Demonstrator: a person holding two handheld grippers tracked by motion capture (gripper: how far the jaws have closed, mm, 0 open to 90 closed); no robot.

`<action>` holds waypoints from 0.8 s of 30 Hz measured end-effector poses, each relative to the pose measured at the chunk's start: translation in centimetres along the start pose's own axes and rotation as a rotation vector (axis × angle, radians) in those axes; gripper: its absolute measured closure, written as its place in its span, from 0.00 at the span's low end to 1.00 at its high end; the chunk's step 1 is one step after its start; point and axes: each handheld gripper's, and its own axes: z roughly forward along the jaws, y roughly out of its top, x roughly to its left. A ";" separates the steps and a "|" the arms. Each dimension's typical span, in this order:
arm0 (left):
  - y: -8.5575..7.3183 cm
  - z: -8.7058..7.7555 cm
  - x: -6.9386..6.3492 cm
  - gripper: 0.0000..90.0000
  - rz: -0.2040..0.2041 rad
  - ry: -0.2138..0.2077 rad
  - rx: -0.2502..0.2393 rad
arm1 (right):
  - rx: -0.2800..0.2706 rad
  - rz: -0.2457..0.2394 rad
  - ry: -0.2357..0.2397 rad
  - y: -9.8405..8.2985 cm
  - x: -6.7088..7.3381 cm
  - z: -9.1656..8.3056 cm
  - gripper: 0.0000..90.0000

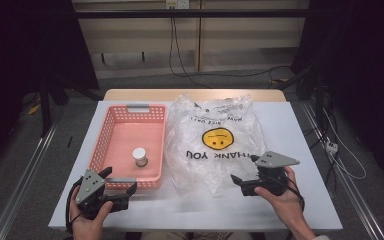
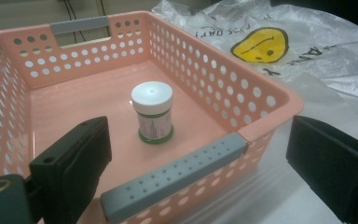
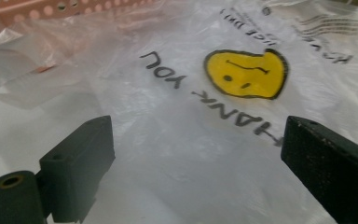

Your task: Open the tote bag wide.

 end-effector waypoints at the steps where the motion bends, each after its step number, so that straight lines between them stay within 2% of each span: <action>1: 0.0 0.0 0.0 0.07 0.000 0.000 0.000 | 0.018 -0.009 0.019 0.2 0.3 0.4 0.11; 2: 0.0 -0.1 -0.1 0.07 0.001 -0.005 -0.006 | 0.041 -0.019 0.039 0.5 0.6 0.8 0.11; 3: 0.0 -0.1 -0.1 0.07 0.001 -0.005 -0.006 | 0.041 -0.019 0.039 0.5 0.6 0.8 0.11; 4: 0.0 -0.1 -0.1 0.07 0.002 -0.006 -0.006 | 0.080 -0.039 0.080 0.9 1.2 1.5 0.11; 5: 0.0 -0.1 -0.1 0.07 0.002 -0.007 -0.006 | 0.103 -0.051 0.095 1.1 1.5 1.8 0.11; 8: 0.1 0.0 -0.1 0.07 0.002 -0.011 -0.007 | 0.124 -0.073 0.103 1.3 1.9 2.4 0.11; 10: 0.1 0.1 -0.1 0.07 0.008 -0.018 -0.003 | 0.146 -0.090 0.128 1.2 2.2 3.1 0.16; 13: 0.1 0.1 -0.1 0.07 0.017 -0.023 -0.003 | 0.173 -0.108 0.157 0.8 2.5 3.7 0.16; 15: 0.1 0.1 -0.1 0.07 0.013 -0.023 -0.003 | 0.204 -0.126 0.159 0.4 2.7 4.2 0.18; 22: 0.1 0.0 0.0 0.07 0.011 -0.023 -0.003 | 0.273 -0.156 0.187 -0.5 3.0 5.5 0.15; 24: 0.1 0.0 0.0 0.07 0.014 -0.024 -0.001 | 0.308 -0.178 0.206 -0.8 3.6 6.3 0.16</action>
